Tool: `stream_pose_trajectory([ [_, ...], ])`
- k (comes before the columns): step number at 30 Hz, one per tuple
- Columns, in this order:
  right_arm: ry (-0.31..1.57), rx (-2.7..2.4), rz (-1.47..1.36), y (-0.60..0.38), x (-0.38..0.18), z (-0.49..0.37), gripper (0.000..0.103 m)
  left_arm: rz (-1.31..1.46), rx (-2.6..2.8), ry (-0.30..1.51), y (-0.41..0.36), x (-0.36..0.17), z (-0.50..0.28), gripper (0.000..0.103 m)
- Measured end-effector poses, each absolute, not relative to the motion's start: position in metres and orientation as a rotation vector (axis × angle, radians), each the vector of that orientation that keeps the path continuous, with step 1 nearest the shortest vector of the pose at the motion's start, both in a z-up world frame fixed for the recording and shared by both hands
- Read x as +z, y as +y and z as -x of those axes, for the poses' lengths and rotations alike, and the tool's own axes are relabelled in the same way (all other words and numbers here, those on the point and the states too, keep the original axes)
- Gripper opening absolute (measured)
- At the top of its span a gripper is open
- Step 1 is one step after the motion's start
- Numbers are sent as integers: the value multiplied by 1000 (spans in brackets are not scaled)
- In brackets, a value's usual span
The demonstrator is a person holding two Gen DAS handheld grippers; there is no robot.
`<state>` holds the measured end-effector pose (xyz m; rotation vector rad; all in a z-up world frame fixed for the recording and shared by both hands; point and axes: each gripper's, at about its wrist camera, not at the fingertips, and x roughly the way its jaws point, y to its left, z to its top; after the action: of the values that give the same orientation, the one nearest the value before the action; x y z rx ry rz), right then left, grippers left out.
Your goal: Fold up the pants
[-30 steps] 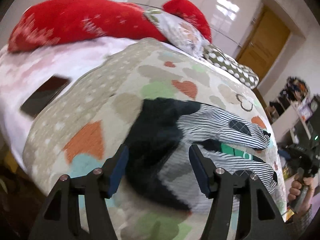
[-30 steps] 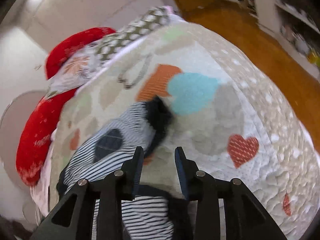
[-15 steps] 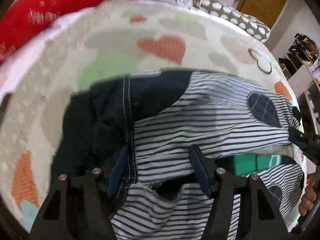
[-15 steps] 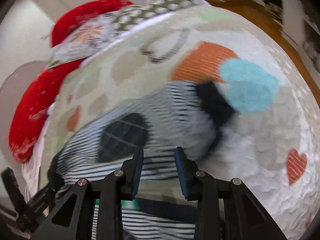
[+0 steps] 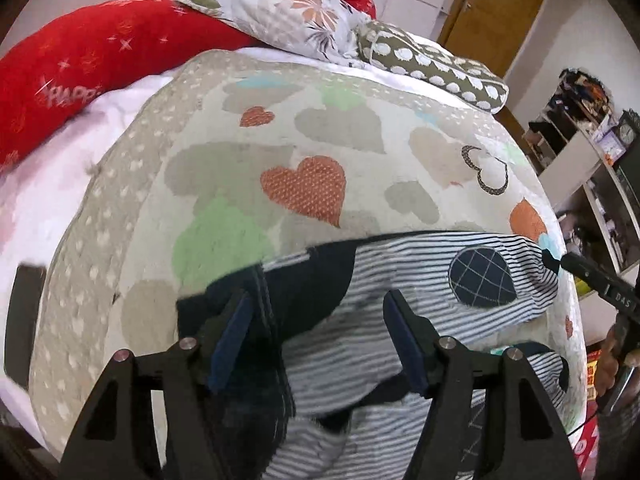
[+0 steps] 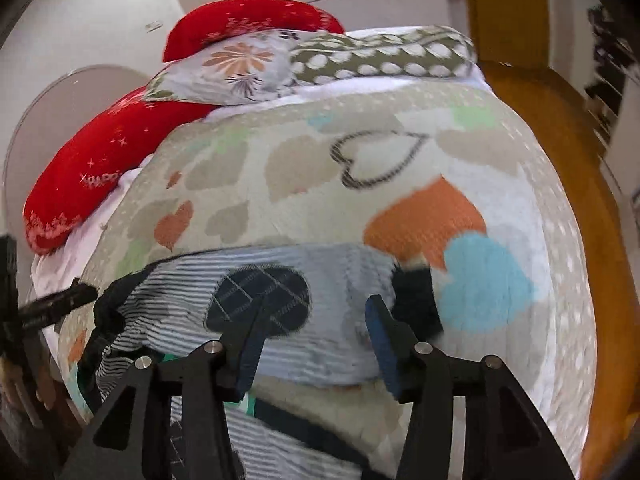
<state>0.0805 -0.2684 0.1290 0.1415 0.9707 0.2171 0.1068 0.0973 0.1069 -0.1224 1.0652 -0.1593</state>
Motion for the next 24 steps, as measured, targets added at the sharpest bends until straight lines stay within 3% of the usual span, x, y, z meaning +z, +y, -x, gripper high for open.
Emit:
stream_pose_trajectory([
  [7, 1036, 288, -45, -247, 118, -133, 62, -33, -308, 1228, 71, 75, -154, 72],
  [14, 1110, 338, -27, -232, 86, -183, 62, 24, -377, 1269, 75, 38, -190, 72],
  [17, 1181, 389, -1, -226, 67, -193, 62, -22, -435, 1275, 65, 32, -191, 81],
  [19, 1217, 420, 25, -222, 57, -190, 62, -125, -450, 1264, 55, 29, -184, 81],
  [21, 1207, 446, 74, -217, 55, -181, 61, -219, -448, 1240, 45, 30, -176, 68],
  [23, 1205, 451, 107, -213, 53, -172, 28, -236, -482, 1218, 39, 37, -167, 19],
  [24, 1211, 464, 110, -212, 52, -168, 9, -243, -482, 1211, 37, 41, -164, 8],
])
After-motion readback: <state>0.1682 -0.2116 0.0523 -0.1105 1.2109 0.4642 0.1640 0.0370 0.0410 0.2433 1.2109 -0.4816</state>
